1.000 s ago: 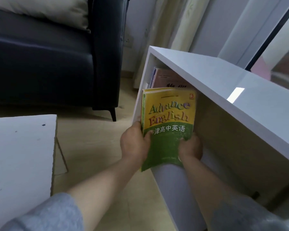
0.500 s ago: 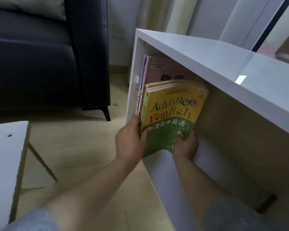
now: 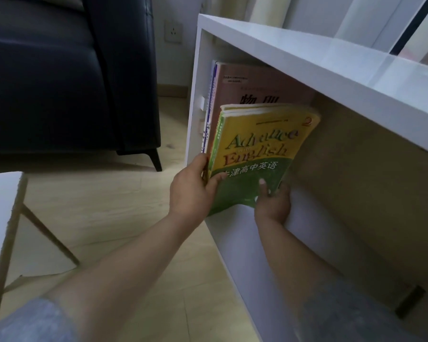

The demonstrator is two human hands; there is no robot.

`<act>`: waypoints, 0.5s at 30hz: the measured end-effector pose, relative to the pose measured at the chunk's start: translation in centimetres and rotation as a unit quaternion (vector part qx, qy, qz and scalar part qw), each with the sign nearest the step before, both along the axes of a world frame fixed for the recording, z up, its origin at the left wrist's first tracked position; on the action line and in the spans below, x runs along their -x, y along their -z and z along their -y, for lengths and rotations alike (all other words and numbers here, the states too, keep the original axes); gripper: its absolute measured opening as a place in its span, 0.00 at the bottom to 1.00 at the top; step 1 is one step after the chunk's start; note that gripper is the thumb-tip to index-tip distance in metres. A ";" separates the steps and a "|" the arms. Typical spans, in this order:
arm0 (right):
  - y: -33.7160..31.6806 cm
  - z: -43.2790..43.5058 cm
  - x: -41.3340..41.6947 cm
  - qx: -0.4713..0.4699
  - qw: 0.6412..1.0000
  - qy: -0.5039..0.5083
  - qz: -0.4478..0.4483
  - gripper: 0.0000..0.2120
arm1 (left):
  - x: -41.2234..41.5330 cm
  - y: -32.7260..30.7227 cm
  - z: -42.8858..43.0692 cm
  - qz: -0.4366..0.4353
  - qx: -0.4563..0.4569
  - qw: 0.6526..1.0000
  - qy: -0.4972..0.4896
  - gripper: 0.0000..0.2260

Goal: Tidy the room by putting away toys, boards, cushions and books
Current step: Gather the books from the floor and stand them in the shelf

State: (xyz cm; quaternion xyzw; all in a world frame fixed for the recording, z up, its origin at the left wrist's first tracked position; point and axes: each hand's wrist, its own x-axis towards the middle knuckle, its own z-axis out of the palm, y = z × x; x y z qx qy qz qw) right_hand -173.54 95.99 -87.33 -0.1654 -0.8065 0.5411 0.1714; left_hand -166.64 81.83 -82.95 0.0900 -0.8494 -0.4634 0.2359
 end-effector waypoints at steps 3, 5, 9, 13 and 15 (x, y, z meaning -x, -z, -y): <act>0.2 0.8 -0.2 -0.001 0.995 0.041 0.087 0.33 | 0.3 -0.1 -0.1 -0.001 -0.007 1.000 -0.016 0.09; 0.7 1.9 -0.1 0.060 0.989 0.041 0.129 0.34 | 0.5 -0.1 0.0 -0.006 -0.007 1.000 -0.015 0.08; 1.9 3.5 0.7 0.197 0.972 -0.012 0.130 0.28 | 1.1 -0.1 0.1 -0.007 -0.018 1.000 -0.016 0.09; 2.0 3.4 1.6 0.242 0.967 -0.031 0.073 0.24 | 2.5 -0.1 0.1 -0.009 -0.029 1.000 -0.005 0.10; 1.9 3.2 2.0 0.233 0.970 -0.037 0.057 0.26 | 3.0 -0.2 -0.1 -0.014 -0.047 0.999 0.004 0.11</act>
